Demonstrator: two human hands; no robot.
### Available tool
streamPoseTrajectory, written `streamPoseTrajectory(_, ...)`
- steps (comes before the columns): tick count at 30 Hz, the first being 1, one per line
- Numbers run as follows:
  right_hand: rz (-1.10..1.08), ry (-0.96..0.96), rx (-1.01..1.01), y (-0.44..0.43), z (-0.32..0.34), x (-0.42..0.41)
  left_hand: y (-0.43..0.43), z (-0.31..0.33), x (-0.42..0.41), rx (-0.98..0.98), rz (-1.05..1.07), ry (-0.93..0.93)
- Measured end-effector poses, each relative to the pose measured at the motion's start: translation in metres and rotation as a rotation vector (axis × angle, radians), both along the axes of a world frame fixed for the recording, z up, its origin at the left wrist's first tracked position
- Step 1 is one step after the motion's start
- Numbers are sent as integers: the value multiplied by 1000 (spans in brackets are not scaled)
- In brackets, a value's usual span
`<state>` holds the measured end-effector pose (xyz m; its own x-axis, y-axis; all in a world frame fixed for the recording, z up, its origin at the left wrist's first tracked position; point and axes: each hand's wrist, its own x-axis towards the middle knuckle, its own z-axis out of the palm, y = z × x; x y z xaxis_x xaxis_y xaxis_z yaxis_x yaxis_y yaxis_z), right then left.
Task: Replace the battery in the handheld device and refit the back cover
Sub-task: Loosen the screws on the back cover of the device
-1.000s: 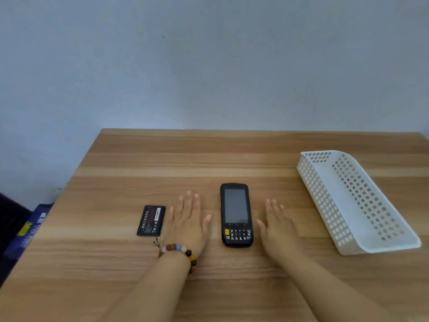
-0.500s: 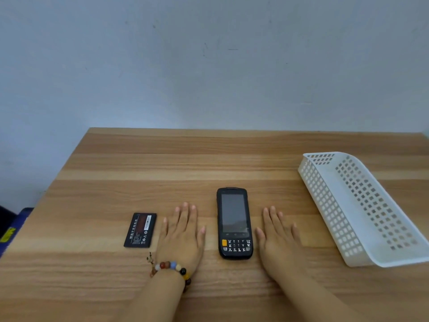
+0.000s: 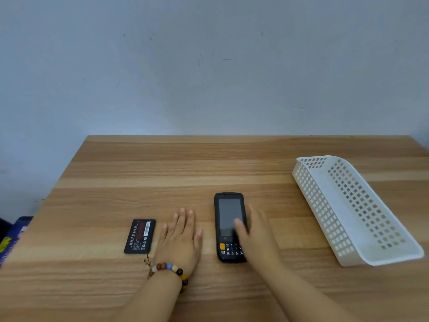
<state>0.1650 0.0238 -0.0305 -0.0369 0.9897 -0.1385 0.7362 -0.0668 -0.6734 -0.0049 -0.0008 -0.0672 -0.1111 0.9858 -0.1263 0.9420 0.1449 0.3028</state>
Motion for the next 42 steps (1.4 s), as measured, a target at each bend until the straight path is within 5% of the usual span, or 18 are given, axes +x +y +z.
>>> streamPoseTrajectory(6, 111, -278, -216, -15, 6, -36, -8, 10, 1, 13, 5, -16)
streamPoseTrajectory(11, 9, -134, -226, -13, 4, -31, -14, 13, -3, 37, 11, -20)
streamPoseTrajectory(14, -124, 277, -259, -8, 10, -22, -17, 16, -5, 26, -11, -61)
streamPoseTrajectory(18, -414, 1250, -561, -11, 21, -16, -19, 25, 1, -41, -129, -222)
streamPoseTrajectory(21, -439, 1461, -670, -13, 19, -19, -20, 26, 8, -105, -200, -345)
streamPoseTrajectory(26, -300, 1131, -417, -15, 1, -17, -19, 23, 6, -193, -302, -260)
streamPoseTrajectory(34, -22, 94, -74, -14, -17, -3, -12, 11, 5, -181, -368, -144)
streamPoseTrajectory(42, 162, -55, -22, -5, -19, 11, -7, 6, -3, -122, -400, -88)
